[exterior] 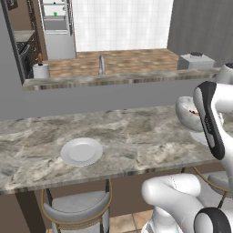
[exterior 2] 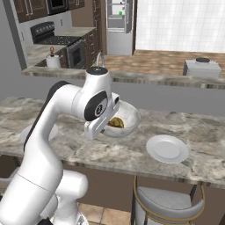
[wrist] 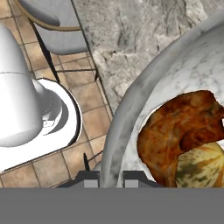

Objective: Pick the chicken drumstick and squash from their plates and place them in the bowl. Then put the bowl in the fridge.

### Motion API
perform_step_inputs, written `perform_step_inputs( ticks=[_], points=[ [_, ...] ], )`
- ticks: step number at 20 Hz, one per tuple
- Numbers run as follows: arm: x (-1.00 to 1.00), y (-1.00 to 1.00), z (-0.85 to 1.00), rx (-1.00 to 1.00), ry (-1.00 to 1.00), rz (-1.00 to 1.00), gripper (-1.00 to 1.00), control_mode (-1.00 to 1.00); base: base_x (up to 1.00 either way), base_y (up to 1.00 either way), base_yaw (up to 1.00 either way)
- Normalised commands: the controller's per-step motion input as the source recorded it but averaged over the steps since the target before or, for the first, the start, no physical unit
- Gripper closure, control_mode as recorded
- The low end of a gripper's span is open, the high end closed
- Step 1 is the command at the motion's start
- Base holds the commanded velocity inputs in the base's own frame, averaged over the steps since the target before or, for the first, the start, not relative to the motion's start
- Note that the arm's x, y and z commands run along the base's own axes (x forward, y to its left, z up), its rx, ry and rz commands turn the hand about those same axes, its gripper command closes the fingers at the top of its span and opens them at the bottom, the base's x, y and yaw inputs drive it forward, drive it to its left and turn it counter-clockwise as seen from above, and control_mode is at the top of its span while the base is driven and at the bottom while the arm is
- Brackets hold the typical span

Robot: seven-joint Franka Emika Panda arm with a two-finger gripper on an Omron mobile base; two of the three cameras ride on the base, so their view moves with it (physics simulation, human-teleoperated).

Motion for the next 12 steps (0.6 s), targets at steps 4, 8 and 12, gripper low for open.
perform_step_inputs(
  ticks=[4, 8, 12],
  points=[
    [0.0, 0.0, 0.0, 0.0, 0.0, 0.0, 1.0, -1.0, 0.0, 0.0, 0.0],
    [0.0, 0.0, 0.0, 0.0, 0.0, 0.0, 1.0, -1.0, 0.0, 0.0, 0.0],
    [0.0, 0.0, 0.0, 0.0, 0.0, 0.0, 1.0, 1.0, 0.0, 0.0, 0.0]
  ],
)
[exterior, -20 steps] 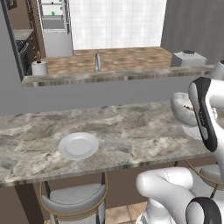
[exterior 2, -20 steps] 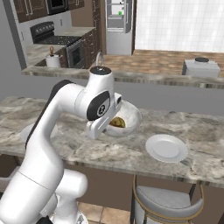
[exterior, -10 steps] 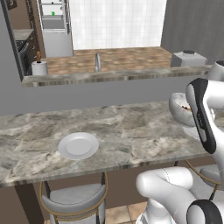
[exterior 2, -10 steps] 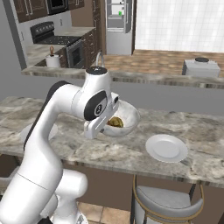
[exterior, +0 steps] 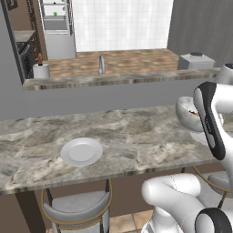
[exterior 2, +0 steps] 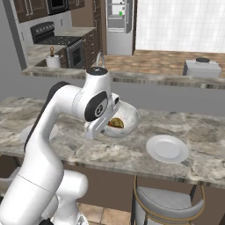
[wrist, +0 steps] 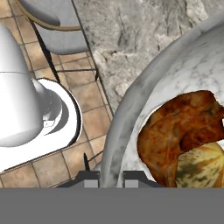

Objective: Pick the chicken drumstick and squash from their plates and place them in the bowl. Then put the bowl in the fridge.

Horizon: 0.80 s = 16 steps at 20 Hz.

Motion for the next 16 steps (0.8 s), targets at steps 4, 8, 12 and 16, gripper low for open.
perform_step_inputs(
  ticks=[4, 8, 12, 16],
  points=[
    [0.0, 0.0, 0.0, 0.0, 0.0, 0.0, 1.0, 1.0, 0.0, 0.0, 0.0],
    [0.0, 0.0, 0.0, 0.0, 0.0, 0.0, 1.0, 1.0, -0.23, 0.0, 0.0],
    [0.0, 0.0, 0.0, 0.0, 0.0, 0.0, 1.0, 1.0, -0.55, 0.0, -0.01],
    [0.0, 0.0, 0.0, 0.0, 0.0, 0.0, 1.0, 1.0, -0.6, 0.0, -0.05]
  ],
)
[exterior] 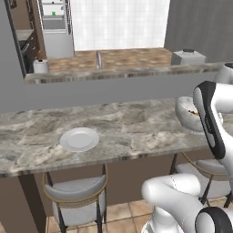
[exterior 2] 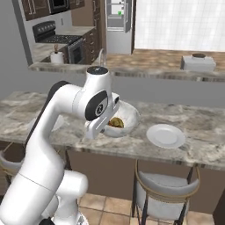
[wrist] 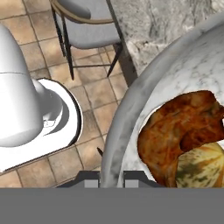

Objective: Pick the chicken drumstick and squash from their plates and place them in the bowl. Then put the bowl in the fridge.

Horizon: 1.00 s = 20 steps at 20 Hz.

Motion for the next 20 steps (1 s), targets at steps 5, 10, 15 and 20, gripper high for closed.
perform_step_inputs(
  ticks=[5, 10, 15, 20],
  points=[
    [0.0, 0.0, 0.0, 0.0, 0.0, 0.0, 1.0, 1.0, -0.52, -0.11, -0.11],
    [0.0, 0.0, 0.0, 0.0, 0.0, 0.0, 1.0, 1.0, -0.05, -0.06, -0.71],
    [0.0, 0.0, 0.0, 0.0, 0.0, 0.0, 1.0, 1.0, 0.0, 0.04, -0.95],
    [0.0, 0.0, 0.0, 0.0, 0.0, 0.0, 1.0, 1.0, 0.0, 0.04, -0.95]
  ],
)
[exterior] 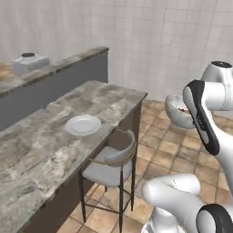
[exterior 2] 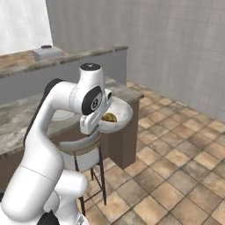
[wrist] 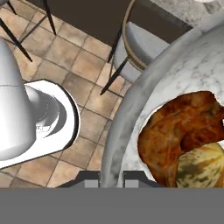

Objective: Pick the chicken drumstick and squash from their plates and place them in the bowl. Then put the bowl in the fridge.

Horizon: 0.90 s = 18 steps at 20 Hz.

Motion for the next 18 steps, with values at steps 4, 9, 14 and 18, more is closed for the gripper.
perform_step_inputs(
  ticks=[4, 9, 14, 18],
  points=[
    [0.0, 0.0, 0.0, 0.0, 0.0, 0.0, 1.0, 1.0, 0.01, -0.08, -0.8],
    [0.0, 0.0, 0.0, 0.0, 0.0, 0.0, 1.0, 1.0, 0.46, -0.07, -0.43],
    [0.0, 0.0, 0.0, 0.0, 0.0, 0.0, 1.0, 1.0, 0.91, -0.04, -0.02],
    [0.0, 0.0, 0.0, 0.0, 0.0, 0.0, 1.0, 1.0, 0.94, 0.0, 0.0]
  ],
)
